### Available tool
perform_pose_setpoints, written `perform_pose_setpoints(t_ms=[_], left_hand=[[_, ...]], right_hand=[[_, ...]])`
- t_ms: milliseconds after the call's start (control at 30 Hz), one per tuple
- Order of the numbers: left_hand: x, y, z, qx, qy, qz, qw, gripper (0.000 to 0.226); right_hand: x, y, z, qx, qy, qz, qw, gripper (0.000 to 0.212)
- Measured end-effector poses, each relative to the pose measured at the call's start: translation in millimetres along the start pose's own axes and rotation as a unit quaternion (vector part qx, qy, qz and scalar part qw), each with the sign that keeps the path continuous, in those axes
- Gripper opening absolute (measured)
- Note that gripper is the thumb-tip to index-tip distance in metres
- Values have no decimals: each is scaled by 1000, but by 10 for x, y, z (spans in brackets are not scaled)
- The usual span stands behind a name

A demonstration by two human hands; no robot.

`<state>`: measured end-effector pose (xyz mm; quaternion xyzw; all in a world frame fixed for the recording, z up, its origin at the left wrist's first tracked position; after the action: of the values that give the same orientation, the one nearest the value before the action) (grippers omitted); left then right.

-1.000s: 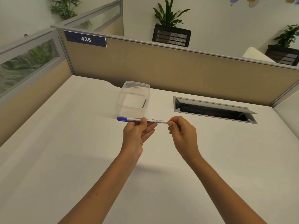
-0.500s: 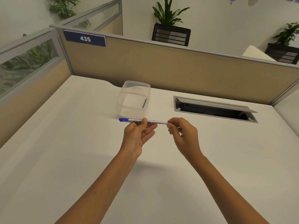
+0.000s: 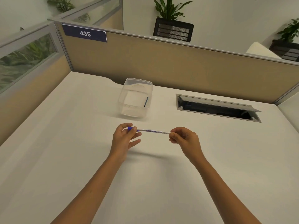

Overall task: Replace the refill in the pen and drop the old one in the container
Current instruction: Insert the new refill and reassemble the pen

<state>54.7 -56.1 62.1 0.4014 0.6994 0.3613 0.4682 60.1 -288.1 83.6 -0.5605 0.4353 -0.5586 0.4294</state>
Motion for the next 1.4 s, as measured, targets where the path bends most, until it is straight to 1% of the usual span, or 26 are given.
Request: perform_pose_setpoints(t_ms=[100,200,267,333,400,500,533,567,667,767,933,1033,1133,1200,1300,1367,1400], left_hand=[[149,-77,115,-24,-36,120,992,7],[250,-169,232,-43,-67,226,971,13],[301,-246,293,-71,-69,298,949,9],[337,-323,358,-117,-51,389,912,5],[356,-364,409,-173,-25,470,865,2],[358,-426,492,-258,-20,548,796,6],[364,-471,525,-266,-16,569,778,7],[369,-518,549,-259,-10,585,769,9],[392,-632,586,-231,-3,593,772,13],[408,-658,594,-237,4,590,772,14],[418,-659,581,-243,5,597,764,18],[414,-655,570,-242,3,596,766,20],[418,-634,561,-232,-6,592,772,27],[420,-616,543,-222,-16,597,771,34],[441,-611,494,-209,-41,617,758,44],[467,-621,439,-199,-55,642,738,50],[479,-634,400,-191,-60,662,722,54]], right_hand=[[-17,187,43,-18,1,-16,1000,11],[-44,368,86,-21,6,-47,999,21],[-70,480,105,-18,6,-72,997,25],[-105,592,132,-11,7,-112,994,21],[-132,696,164,8,13,-176,984,15],[-172,840,202,36,15,-269,962,10],[-184,887,206,39,23,-287,957,10],[-193,928,205,42,36,-300,953,9],[-222,1011,186,44,73,-316,945,7],[-243,1043,184,39,88,-317,944,8],[-236,1054,181,39,87,-316,944,8],[-228,1052,177,39,82,-311,946,10],[-215,1045,174,24,72,-296,952,21],[-203,1031,149,7,80,-281,956,29],[-196,1017,58,6,89,-305,948,38],[-202,1033,-14,16,74,-359,930,44],[-206,1042,-50,16,57,-389,919,47]])
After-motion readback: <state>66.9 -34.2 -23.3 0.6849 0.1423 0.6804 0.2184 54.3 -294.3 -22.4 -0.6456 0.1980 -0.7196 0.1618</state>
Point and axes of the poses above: each hand's wrist, its own z-axis towards the middle knuckle, its own x-axis out of the back of the hand, y = z × x, the point moved 2 cm from there along z, towards the middle knuckle, and after that the axes turned 2 degrees about -y, right-handed, at the moved point
